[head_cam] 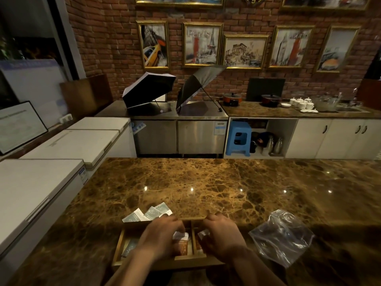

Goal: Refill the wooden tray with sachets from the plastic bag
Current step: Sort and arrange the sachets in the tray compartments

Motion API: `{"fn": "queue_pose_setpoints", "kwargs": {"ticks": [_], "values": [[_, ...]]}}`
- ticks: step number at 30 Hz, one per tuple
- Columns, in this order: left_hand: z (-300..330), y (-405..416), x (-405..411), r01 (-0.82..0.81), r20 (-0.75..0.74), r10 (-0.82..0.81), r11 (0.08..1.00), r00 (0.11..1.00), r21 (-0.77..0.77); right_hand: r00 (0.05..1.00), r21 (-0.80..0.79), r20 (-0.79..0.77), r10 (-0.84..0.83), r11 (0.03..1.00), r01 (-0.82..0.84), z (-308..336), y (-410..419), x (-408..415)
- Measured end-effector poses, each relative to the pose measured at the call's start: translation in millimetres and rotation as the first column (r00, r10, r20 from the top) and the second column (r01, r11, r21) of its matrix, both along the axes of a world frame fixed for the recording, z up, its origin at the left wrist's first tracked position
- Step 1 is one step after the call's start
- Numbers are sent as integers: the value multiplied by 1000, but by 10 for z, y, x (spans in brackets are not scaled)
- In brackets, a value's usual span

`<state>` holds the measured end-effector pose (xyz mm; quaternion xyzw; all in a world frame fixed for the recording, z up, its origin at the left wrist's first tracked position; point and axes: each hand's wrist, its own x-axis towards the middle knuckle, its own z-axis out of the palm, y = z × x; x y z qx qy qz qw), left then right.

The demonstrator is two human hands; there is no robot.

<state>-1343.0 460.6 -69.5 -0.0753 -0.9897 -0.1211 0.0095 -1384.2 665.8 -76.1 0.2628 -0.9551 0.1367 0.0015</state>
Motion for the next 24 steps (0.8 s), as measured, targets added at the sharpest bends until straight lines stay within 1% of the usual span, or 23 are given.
{"fn": "queue_pose_setpoints", "kwargs": {"ticks": [3,5,7,9,12,14,16,19,21,24], "values": [[-50,-7,-14,76,64,-70,993,995,-93,993,120,95,72,989,-83,-15,-64,-5],[-104,-17,-16,92,84,-83,990,993,-107,990,160,108,88,982,-105,-50,-74,-13],[-143,-50,-10,88,80,-82,993,993,-74,990,154,91,105,981,-118,-57,-72,-34],[-166,-104,-18,67,66,-67,998,996,6,994,115,50,100,988,-105,-25,-73,-74],[-127,-213,-72,-48,7,47,984,999,173,998,44,-22,65,997,-64,77,-142,-182],[-100,-332,-142,-167,-34,182,951,983,259,999,-6,-14,44,999,-44,134,-245,-276],[-78,-503,-199,-289,-18,309,904,951,314,999,-43,28,25,999,-24,165,-376,-369],[-84,-814,-327,-362,32,370,883,928,300,995,-60,94,13,998,-8,177,-590,-508],[-50,-1009,-411,-433,65,435,850,898,300,990,-85,138,1,996,10,158,-726,-583],[-79,-1255,-549,-491,94,483,842,871,224,989,-109,148,15,994,2,66,-955,-690]]}}
